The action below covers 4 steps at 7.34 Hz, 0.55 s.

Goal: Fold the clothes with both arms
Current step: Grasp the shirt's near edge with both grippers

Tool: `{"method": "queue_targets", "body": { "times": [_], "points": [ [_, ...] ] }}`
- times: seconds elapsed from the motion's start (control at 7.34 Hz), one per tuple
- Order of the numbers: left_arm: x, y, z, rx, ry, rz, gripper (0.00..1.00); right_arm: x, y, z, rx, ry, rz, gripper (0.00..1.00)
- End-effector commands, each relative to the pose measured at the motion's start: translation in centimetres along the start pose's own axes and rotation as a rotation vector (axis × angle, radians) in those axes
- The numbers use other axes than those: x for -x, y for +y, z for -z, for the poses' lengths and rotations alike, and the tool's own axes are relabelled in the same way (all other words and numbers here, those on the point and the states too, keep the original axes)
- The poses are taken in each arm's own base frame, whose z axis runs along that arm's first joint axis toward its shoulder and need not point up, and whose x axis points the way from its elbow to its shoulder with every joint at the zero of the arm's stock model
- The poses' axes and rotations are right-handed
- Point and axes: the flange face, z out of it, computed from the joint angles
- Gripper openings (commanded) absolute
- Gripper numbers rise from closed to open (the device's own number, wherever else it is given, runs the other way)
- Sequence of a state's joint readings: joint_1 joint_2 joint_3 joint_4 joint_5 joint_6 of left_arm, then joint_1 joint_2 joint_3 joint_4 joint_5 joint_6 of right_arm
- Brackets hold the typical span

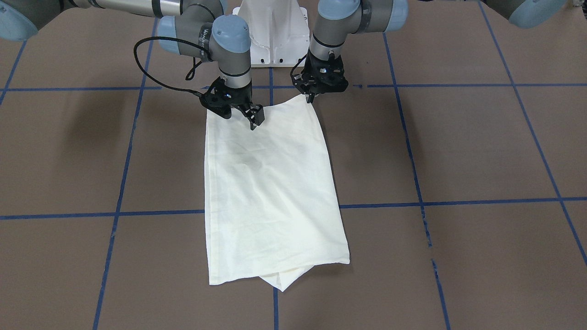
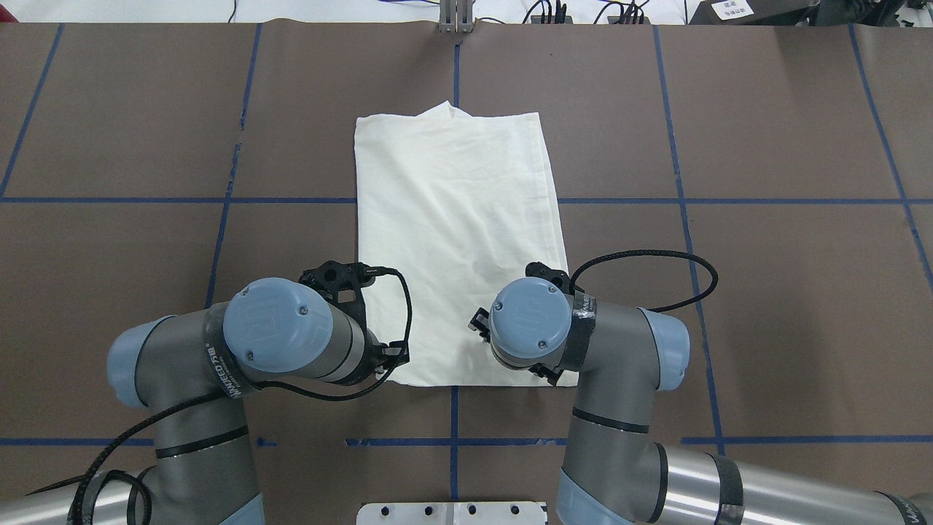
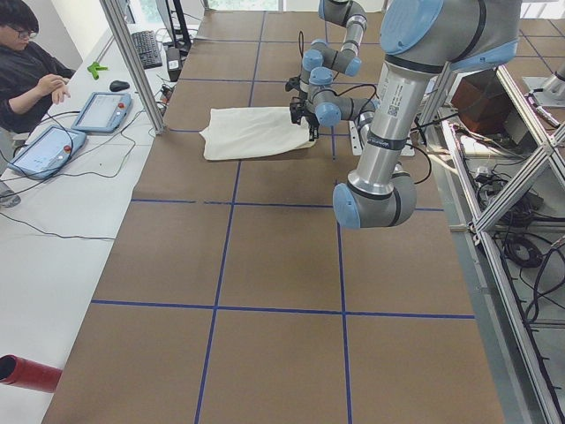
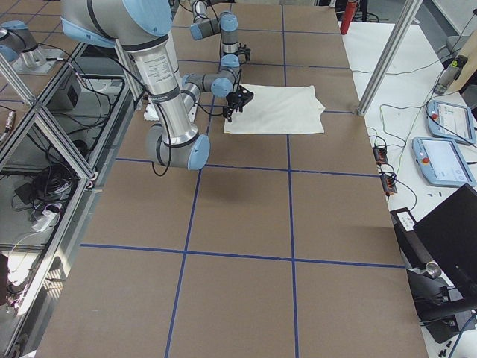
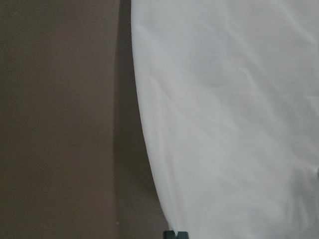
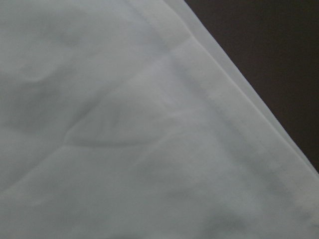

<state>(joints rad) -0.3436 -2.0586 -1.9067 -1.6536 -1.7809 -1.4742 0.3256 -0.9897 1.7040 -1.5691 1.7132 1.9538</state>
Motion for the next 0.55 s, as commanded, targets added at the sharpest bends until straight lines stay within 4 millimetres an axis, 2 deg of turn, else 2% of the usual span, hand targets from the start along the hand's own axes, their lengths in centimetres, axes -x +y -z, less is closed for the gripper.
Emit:
{"method": "queue_targets", "body": {
  "times": [0.0,0.41],
  "points": [
    [0.0,0.0,0.0,0.000,0.000,0.000,0.00,-0.7,0.8,-0.4,-0.002,0.007,-0.002,1.00],
    [0.0,0.0,0.0,0.000,0.000,0.000,0.00,-0.9,2.3,-0.7,-0.010,0.003,-0.013,1.00]
  ]
}}
